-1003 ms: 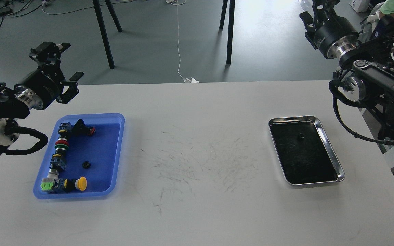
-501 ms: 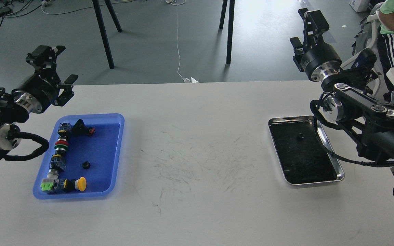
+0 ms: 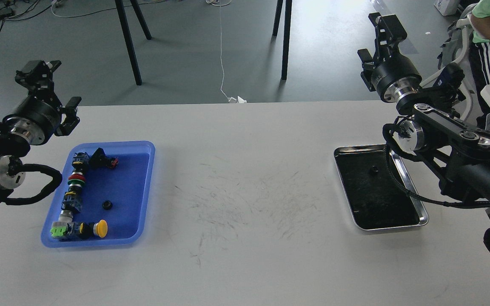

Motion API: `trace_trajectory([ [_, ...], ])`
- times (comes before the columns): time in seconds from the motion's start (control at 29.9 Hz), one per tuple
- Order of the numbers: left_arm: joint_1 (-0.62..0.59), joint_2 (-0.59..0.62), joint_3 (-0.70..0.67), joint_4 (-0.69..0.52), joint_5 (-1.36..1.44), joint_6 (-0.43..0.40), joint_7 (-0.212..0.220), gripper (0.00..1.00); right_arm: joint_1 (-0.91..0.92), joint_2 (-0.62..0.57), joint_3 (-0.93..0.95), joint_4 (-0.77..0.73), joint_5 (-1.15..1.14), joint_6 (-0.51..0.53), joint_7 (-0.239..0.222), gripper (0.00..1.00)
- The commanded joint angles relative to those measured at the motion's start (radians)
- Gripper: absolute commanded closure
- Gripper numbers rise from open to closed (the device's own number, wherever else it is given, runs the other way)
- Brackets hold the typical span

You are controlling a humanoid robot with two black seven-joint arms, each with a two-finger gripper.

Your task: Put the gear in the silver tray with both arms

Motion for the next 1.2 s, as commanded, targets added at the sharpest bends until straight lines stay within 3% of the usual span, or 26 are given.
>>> trace_trajectory([
  [0.0, 0.02, 0.001, -0.026, -0.026, 0.001, -0.01, -0.046, 0.05, -0.005, 0.0, 0.021, 0.0, 0.047, 0.002, -0.063, 0.05],
  [0.13, 0.039, 0.006, -0.016, -0.038, 0.007, -0.052, -0.067, 0.04, -0.02, 0.001, 0.033, 0.005, 0.049, 0.001, -0.064, 0.05],
  [0.4, 0.037, 0.094, 0.11, -0.11, 0.047, -0.064, -0.054, 0.04, -0.048, 0.017, 0.05, 0.008, 0.047, 0.001, -0.06, 0.04],
  [0.57, 0.03, 0.145, 0.121, -0.115, 0.113, -0.072, -0.031, 0.04, -0.049, 0.034, 0.05, 0.007, 0.047, -0.002, -0.06, 0.04],
  [0.7, 0.027, 0.191, 0.144, -0.201, 0.157, -0.067, -0.023, 0.04, -0.049, 0.04, 0.05, 0.008, 0.047, -0.004, -0.057, 0.04],
  [0.84, 0.027, 0.257, 0.185, -0.273, 0.306, -0.043, 0.008, 0.04, -0.051, 0.041, 0.048, 0.008, 0.047, -0.006, -0.057, 0.04],
  [1.07, 0.022, 0.366, 0.201, -0.345, 0.331, -0.02, 0.008, 0.05, -0.063, 0.043, 0.044, 0.01, 0.046, -0.006, -0.053, 0.04],
  [1.17, 0.01, 0.392, 0.201, -0.357, 0.337, 0.051, 0.0, 0.13, -0.064, 0.043, 0.044, 0.01, 0.046, -0.006, -0.043, 0.04],
])
